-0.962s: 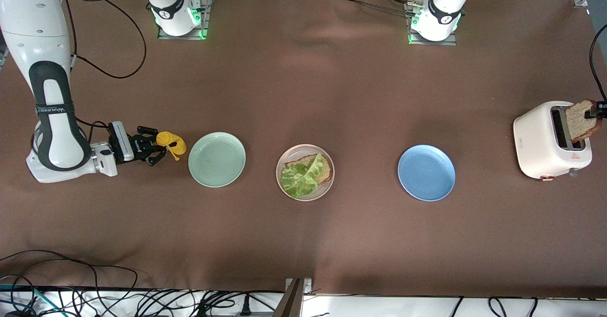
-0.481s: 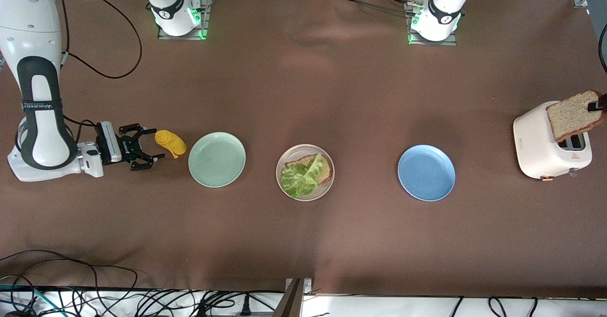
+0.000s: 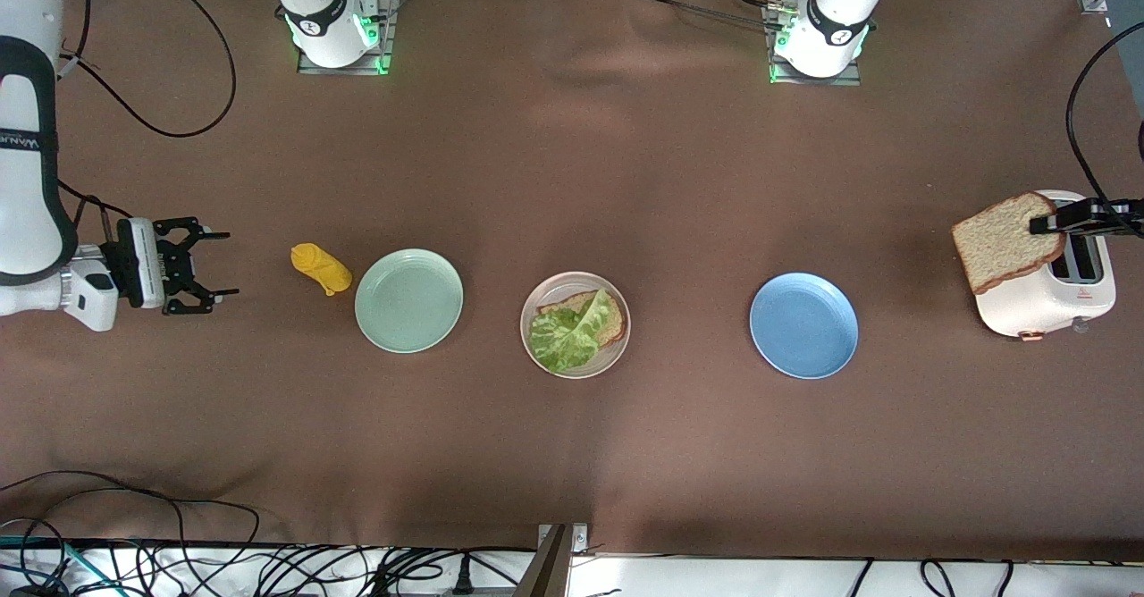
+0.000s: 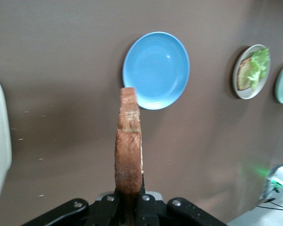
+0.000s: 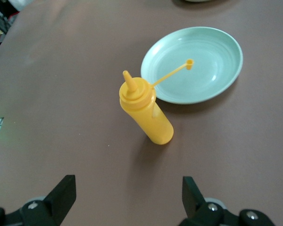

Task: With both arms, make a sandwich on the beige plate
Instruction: 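Open the right gripper and withdraw it from the mustard bottle, then carry the bread slice over the beige plate with the left gripper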

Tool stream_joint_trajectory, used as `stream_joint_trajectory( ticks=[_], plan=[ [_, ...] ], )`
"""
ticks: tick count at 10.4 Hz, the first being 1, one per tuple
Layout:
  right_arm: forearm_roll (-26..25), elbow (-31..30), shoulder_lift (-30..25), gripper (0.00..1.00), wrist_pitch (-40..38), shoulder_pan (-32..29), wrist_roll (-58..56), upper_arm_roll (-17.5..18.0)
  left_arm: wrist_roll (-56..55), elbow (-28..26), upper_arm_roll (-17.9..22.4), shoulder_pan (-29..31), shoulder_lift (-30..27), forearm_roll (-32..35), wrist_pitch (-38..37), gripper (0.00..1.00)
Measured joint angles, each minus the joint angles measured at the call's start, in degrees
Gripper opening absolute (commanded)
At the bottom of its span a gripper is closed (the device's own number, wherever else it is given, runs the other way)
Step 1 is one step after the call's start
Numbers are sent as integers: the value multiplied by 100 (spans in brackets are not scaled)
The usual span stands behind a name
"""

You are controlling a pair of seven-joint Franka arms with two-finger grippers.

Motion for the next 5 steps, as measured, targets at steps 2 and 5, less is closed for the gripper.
stream_joint_trajectory(
  ticks=[2, 5],
  plan=[
    [-470, -3, -410, 100, 240, 115, 1402, 16, -412, -12, -8, -238, 154, -453, -8, 0],
    [-1043, -27, -904, 100, 467, 607, 3433, -21, -1201, -16, -27, -1077, 270, -1038, 132, 0]
  ],
)
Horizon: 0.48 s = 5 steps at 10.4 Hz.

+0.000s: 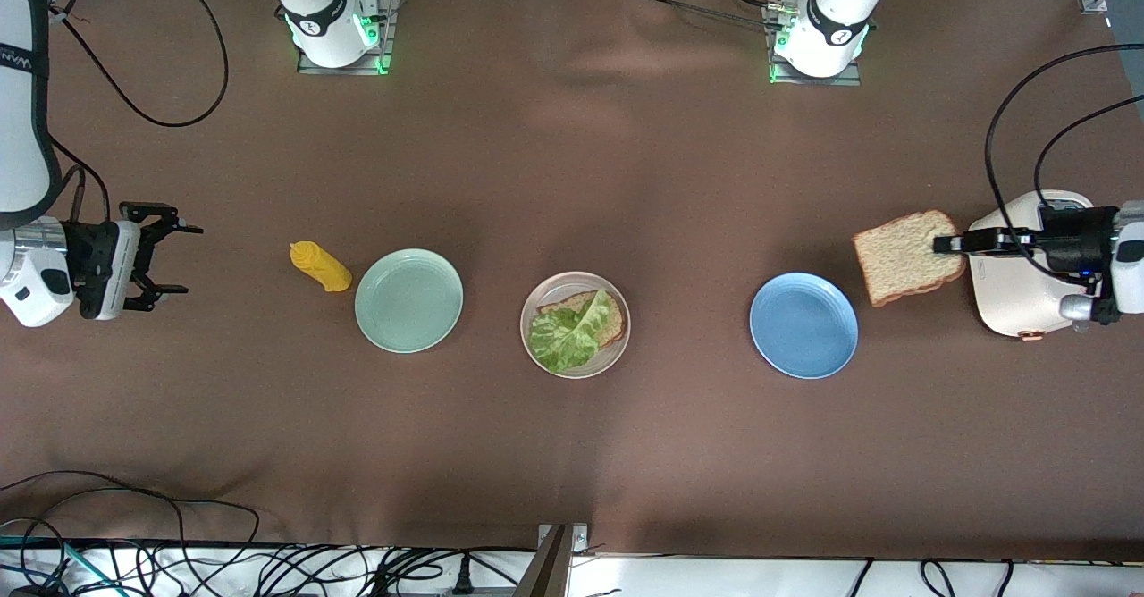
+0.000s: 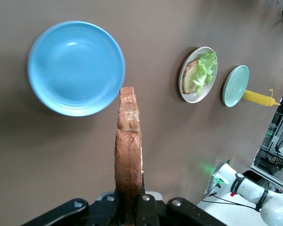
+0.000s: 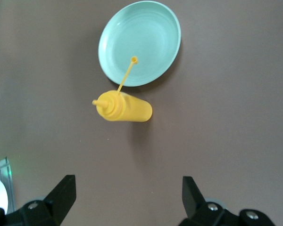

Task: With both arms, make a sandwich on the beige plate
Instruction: 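Carry the bread slice over the beige plate with the left gripper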

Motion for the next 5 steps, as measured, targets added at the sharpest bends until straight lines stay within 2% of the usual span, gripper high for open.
stream_joint_trajectory(
  ticks=[3, 5],
  plan=[
    [-508, 25, -180, 100, 443, 589, 1277, -236, -331, -3, -4, -767, 249, -454, 622, 0],
    [-955, 46, -293, 100, 541, 848, 2190, -262, -622, -2, -9, -1283, 395, -702, 1148, 0]
  ],
)
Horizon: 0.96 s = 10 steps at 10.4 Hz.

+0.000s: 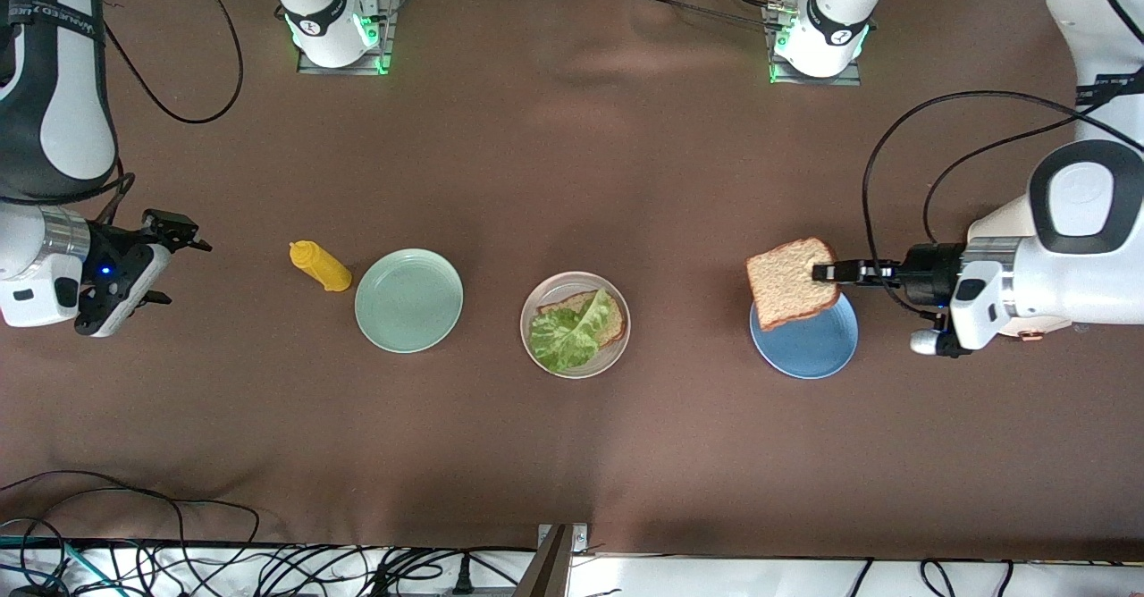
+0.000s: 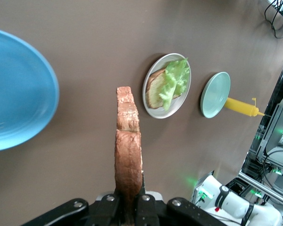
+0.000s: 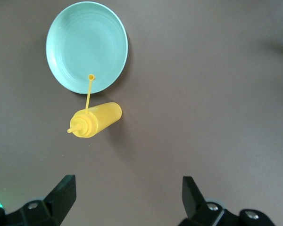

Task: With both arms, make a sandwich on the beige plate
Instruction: 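Carry the bread slice over the beige plate with the left gripper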

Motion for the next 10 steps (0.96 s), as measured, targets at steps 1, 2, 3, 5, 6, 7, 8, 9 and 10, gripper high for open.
stream_joint_trajectory(
  ticks=[1, 2, 3, 5, 6, 7, 8, 9, 10],
  plan=[
    [-230, 0, -104, 100, 0, 76, 466, -3, -56, 0, -1, -259, 105, -131, 253, 0],
    [-454, -7, -228, 100, -14, 123, 963, -4, -72, -1, -2, -494, 230, -249, 526, 0],
    [-632, -46, -365, 100, -38, 147, 1519, -4, -75, 0, -2, -697, 332, -423, 774, 0],
    [-768, -231, -654, 100, -75, 163, 2603, 18, -82, 3, -2, -1025, 398, -843, 1125, 0],
    [-804, -364, -821, 100, -87, 171, 3037, 44, -151, -1, -1, -1181, 423, -949, 1328, 0],
    [-838, -531, -1007, 100, -95, 179, 3446, 63, -229, -4, -1, -1367, 506, -1051, 1650, 0],
    [-913, -716, -1229, 100, -91, 179, 3879, 86, -260, -7, 0, -1571, 661, -1173, 2024, 0],
    [-981, -871, -1465, 100, -94, 178, 4320, 141, -262, -5, -1, -1750, 834, -1306, 2309, 0],
    [-1006, -1023, -1740, 100, -99, 178, 4684, 206, -261, -4, -2, -1904, 975, -1477, 2491, 0]
  ],
)
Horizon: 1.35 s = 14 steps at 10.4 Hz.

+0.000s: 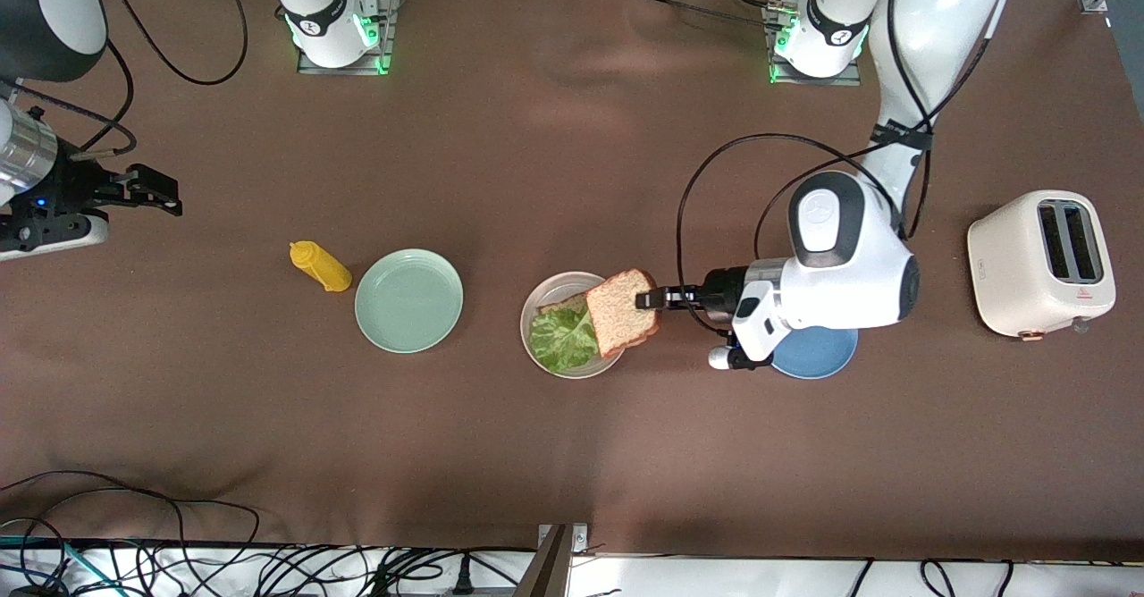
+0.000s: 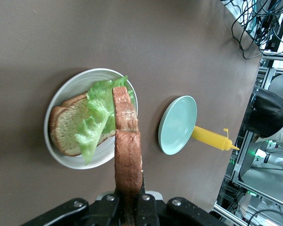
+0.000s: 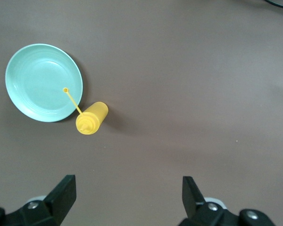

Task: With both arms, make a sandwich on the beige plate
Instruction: 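Carry the bread slice over the beige plate with the left gripper, then lower the bread onto the lettuce and open the left gripper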

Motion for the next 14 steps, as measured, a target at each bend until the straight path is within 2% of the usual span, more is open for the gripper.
stream_joint_trajectory(
  ticks=[2, 4, 7, 11, 14],
  plan=[
    [-4, -207, -436, 100, -63, -1, 267, 67, -1, 6, 1, -142, 120, -165, 117, 0],
    [-4, -240, -570, 100, -434, -22, 382, 66, -1, 39, 2, -214, 175, -314, 209, 0],
    [-4, -239, -543, 100, -543, -38, 414, 45, -3, 83, 0, -501, 354, -546, 707, 0],
    [2, -77, -436, 100, -394, -32, 492, 48, -7, 127, 1, -632, 559, -596, 898, 0],
    [22, 131, -421, 100, -253, -35, 575, 30, -9, 384, 8, -654, 773, -635, 942, 0]
  ],
)
